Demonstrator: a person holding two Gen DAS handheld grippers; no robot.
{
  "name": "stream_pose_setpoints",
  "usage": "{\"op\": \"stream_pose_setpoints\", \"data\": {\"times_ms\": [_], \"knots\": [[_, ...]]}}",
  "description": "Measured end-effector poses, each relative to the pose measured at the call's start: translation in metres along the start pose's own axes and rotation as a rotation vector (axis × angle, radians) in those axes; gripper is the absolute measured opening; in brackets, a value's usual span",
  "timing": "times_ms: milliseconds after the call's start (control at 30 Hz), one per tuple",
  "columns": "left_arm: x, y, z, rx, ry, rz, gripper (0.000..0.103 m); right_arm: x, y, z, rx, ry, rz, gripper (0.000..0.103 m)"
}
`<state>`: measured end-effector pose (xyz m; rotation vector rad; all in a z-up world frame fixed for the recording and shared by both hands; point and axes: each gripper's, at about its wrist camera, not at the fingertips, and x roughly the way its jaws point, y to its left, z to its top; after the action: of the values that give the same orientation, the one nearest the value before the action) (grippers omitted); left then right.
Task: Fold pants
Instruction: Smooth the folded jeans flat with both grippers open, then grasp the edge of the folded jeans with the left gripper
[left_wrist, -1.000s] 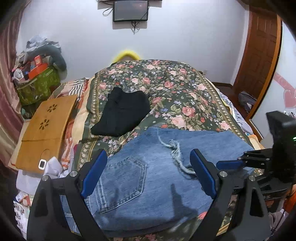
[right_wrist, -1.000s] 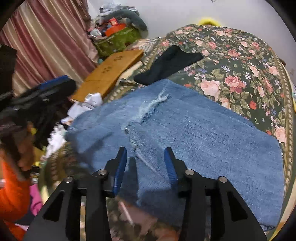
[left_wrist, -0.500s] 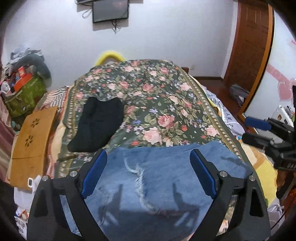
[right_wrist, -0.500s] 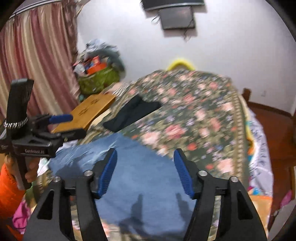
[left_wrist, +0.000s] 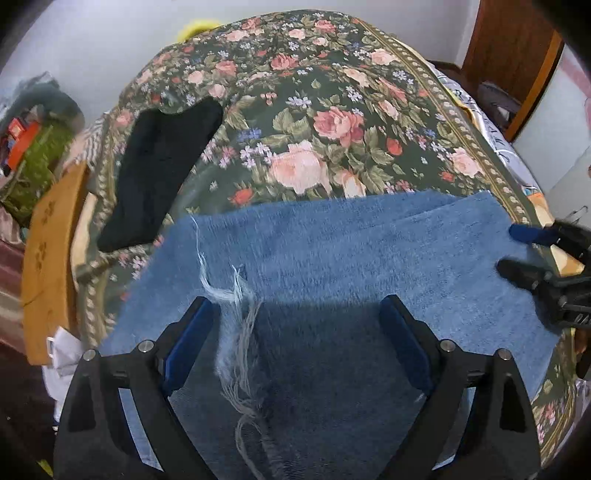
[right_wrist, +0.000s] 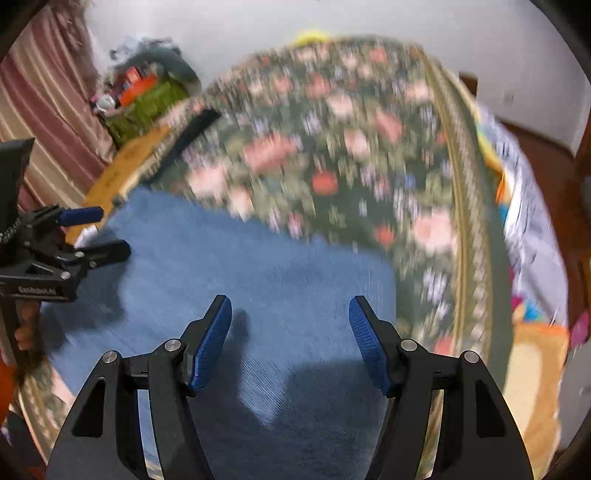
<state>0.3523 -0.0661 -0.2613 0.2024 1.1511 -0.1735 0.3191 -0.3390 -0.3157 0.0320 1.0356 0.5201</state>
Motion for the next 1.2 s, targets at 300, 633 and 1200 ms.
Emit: {"op": "stream_pose_setpoints", "data": {"times_ms": [300,633,1200], "knots": [[-0.014,0.004,-0.024,0.027,-0.025,0.016,0.103,-0.019,-0.009,-0.038,0.036,-0.054,0.025,0.062],[-0.036,0.015,-0.049,-0.003,-0.064,0.059,0.103,-0.038,-0.006,-0.056,0.057,-0.053,-0.026,0.062],[-0.150,0.110,-0.104,-0.250,-0.334,0.214,0.102,-0.088,0.060,-0.010,-0.049,-0.187,-0.060,0.071]]}}
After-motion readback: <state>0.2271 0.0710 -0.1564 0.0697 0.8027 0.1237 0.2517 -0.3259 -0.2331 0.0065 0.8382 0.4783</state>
